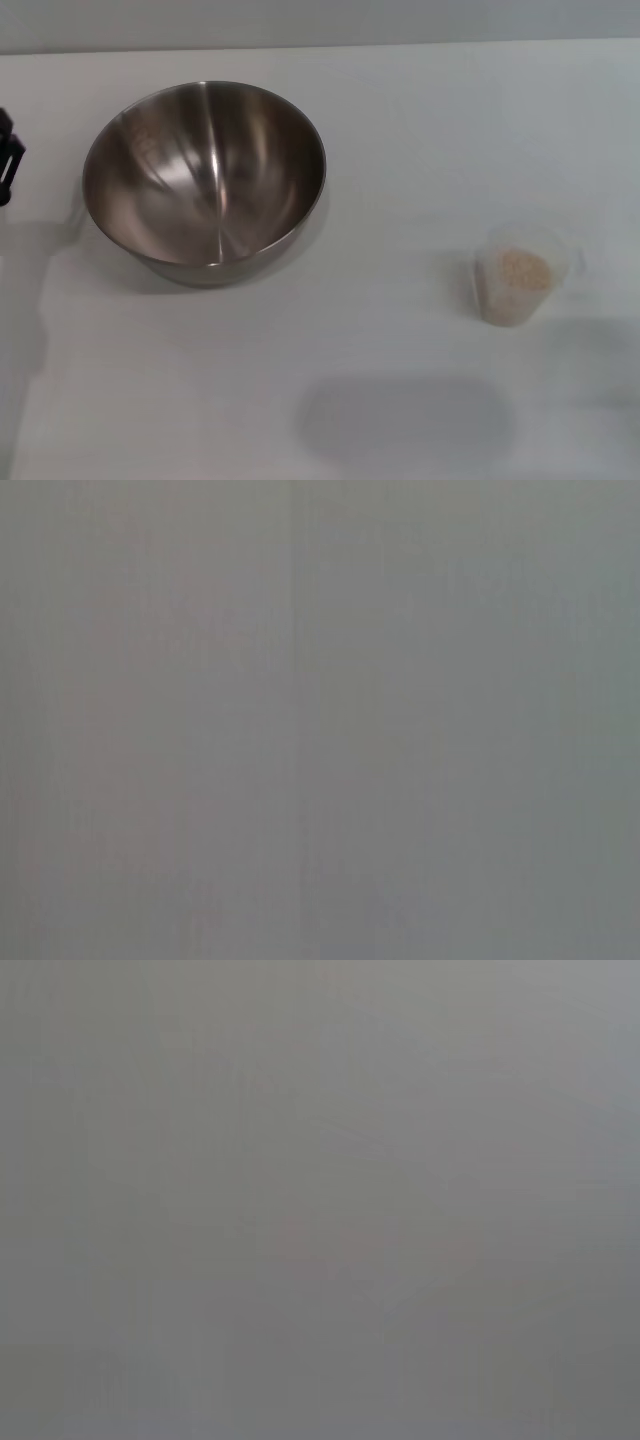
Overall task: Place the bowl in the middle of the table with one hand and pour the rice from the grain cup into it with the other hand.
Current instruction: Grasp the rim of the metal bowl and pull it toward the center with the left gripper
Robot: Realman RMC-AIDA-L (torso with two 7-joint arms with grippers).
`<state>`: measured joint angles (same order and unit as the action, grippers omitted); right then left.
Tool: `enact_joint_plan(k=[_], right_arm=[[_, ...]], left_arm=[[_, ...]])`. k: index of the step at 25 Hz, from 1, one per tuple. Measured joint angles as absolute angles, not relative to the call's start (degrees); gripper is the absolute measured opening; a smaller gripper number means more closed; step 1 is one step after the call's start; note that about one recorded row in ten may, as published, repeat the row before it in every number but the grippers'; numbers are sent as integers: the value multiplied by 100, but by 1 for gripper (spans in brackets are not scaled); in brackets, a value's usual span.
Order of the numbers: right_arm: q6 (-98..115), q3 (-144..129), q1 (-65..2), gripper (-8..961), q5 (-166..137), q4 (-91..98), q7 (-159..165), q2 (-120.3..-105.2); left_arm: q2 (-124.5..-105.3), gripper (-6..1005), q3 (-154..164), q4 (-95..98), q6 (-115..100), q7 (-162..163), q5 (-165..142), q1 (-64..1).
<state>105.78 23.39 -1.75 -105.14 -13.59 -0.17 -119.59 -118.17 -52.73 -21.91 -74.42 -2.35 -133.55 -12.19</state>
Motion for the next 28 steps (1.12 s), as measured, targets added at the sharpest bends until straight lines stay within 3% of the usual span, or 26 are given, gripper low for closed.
enact_joint_plan(k=[5, 10, 13, 16, 18, 21, 23, 28], right_arm=[[10575, 2338, -215, 826, -10516, -1244, -17, -11951], [10587, 2342, -220, 826, -10505, -1177, -4, -11947], [10565, 2338, -225, 826, -10503, -1156, -3, -11949], [10554, 2338, -228, 826, -10518, -1151, -5, -11950], [10549, 2338, -222, 826, -10531, -1151, -7, -11953], [10547, 2338, -201, 826, -10534, -1151, -8, -11960], [10545, 2338, -190, 826, -10535, -1151, -9, -11961], [10542, 2311, -179, 825, -10545, -1151, -12, -11962]], left_arm=[[-11743, 848, -5423, -3218, -6848, -1049, -13392, -1141], [-11370, 848, -5831, -5336, -4335, -1848, -13412, -953], [-11298, 848, -6378, -6401, -2700, -1839, -13407, -874], [-11312, 848, -6581, -6700, -2205, -1837, -13408, -862], [-11455, 848, -7508, -7736, -61, -1826, -13381, -844], [-11542, 848, -7927, -8082, 851, -1824, -13348, -889], [-11750, 848, -8854, -8565, 2553, -1897, -13330, -1069], [-11776, 848, -9893, -8739, 4696, -2245, -13324, -1566]])
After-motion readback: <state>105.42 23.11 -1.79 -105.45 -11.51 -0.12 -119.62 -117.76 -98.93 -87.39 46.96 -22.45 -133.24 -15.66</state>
